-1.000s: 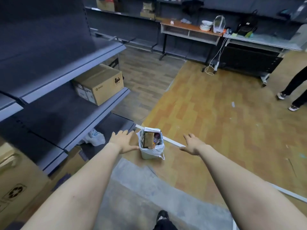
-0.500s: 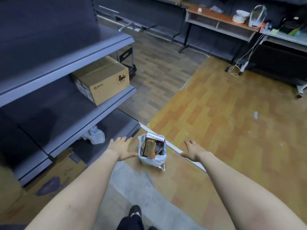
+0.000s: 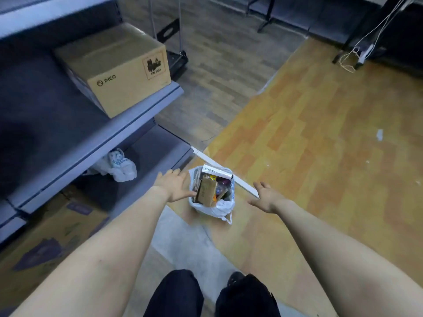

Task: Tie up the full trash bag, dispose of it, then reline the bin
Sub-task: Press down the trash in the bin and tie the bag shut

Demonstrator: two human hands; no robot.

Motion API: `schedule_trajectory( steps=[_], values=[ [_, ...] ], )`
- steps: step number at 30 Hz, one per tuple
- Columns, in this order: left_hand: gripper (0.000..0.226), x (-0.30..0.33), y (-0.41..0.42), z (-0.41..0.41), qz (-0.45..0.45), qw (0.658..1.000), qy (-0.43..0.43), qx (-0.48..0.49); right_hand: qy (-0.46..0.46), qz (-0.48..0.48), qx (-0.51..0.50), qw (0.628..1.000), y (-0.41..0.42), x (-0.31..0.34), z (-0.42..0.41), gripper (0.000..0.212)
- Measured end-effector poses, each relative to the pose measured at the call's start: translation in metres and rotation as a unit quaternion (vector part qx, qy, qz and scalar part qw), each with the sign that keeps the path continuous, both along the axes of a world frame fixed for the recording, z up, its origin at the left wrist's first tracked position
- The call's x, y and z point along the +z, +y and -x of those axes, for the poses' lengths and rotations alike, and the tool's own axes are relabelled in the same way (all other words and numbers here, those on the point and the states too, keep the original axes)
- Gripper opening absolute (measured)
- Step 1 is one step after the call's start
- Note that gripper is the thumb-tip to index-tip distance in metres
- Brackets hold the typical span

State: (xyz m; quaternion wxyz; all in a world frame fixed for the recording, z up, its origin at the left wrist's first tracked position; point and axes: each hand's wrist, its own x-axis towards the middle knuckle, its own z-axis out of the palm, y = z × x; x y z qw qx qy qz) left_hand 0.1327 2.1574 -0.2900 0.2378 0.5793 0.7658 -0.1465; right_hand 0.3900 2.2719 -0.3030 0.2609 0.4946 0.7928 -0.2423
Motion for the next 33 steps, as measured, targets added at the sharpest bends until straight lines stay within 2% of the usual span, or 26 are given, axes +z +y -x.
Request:
schedule_trajectory(
  steps=[9, 21, 26, 29, 33],
  values=[
    [0.089, -0.113, 0.017, -0.011, -0.009, 1.0, 0.003, -0.002, 0.002, 0.013, 0.004, 1.0, 0.018, -0.117, -0.006, 0.073],
    [0.09, -0.289, 0.019, -0.006, -0.024, 0.999, 0.027, 0.007, 0.047, -0.026, 0.042, 0.998, 0.039, -0.289, 0.009, 0.08],
    [0.085, -0.37, 0.019, -0.007, -0.081, 0.993, 0.063, -0.05, 0.087, -0.068, 0.063, 0.992, 0.048, -0.37, 0.014, 0.09],
    [0.077, -0.399, 0.029, -0.007, -0.131, 0.984, 0.083, -0.086, 0.121, -0.088, 0.067, 0.986, 0.053, -0.399, 0.017, 0.084],
    [0.045, -0.418, 0.042, -0.006, -0.208, 0.964, 0.133, -0.097, 0.092, -0.177, 0.127, 0.972, 0.059, -0.41, 0.02, 0.068]
  ],
)
